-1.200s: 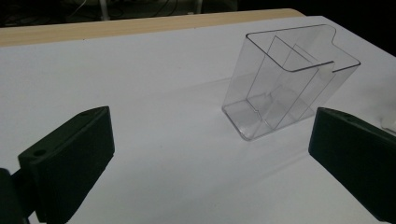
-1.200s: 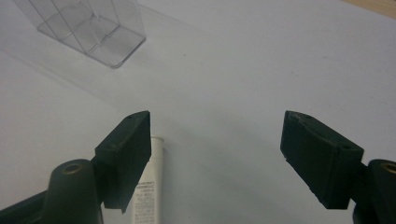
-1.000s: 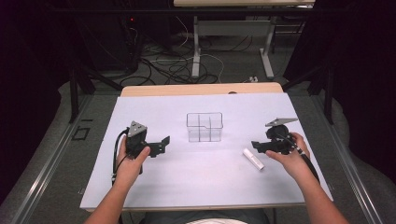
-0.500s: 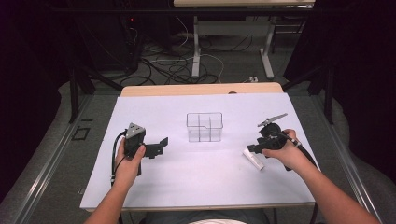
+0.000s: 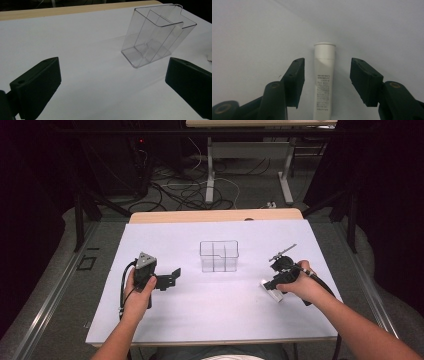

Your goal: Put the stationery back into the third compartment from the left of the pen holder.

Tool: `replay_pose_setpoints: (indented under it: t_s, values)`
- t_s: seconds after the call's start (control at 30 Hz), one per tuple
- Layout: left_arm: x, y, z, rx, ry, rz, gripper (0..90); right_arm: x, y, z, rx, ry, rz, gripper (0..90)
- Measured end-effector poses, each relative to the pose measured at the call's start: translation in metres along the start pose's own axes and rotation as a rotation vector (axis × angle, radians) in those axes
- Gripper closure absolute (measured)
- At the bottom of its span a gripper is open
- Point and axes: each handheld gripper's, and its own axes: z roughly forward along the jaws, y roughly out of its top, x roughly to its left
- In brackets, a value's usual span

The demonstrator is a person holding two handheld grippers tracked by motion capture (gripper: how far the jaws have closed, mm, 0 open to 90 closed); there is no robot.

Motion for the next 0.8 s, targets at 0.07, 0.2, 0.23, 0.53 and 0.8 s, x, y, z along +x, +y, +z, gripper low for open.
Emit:
replay_pose_setpoints:
  t_s: [0.07, 0.2, 0.23, 0.53, 0.8]
  values:
    - [0.0, 0.0, 0.0, 0.005, 0.003, 0.004, 0.2, -0.003, 0.0, -0.001, 0.045, -0.004, -0.007, 46.9]
    - [0.0, -0.001, 0.001, 0.009, 0.002, 0.001, 0.2, -0.005, -0.002, 0.004, 0.02, 0.008, 0.025, 49.7]
    - [0.0, -0.002, 0.002, 0.005, 0.005, -0.002, 0.2, -0.005, -0.002, 0.005, 0.032, 0.017, 0.026, 50.2]
    - [0.0, -0.002, 0.003, 0.021, -0.001, 0.01, 0.3, -0.004, -0.002, 0.012, 0.072, 0.029, 0.067, 53.7]
    - [-0.001, -0.003, 0.004, 0.028, -0.004, 0.008, 0.4, -0.003, -0.002, 0.017, 0.12, 0.036, 0.055, 58.4]
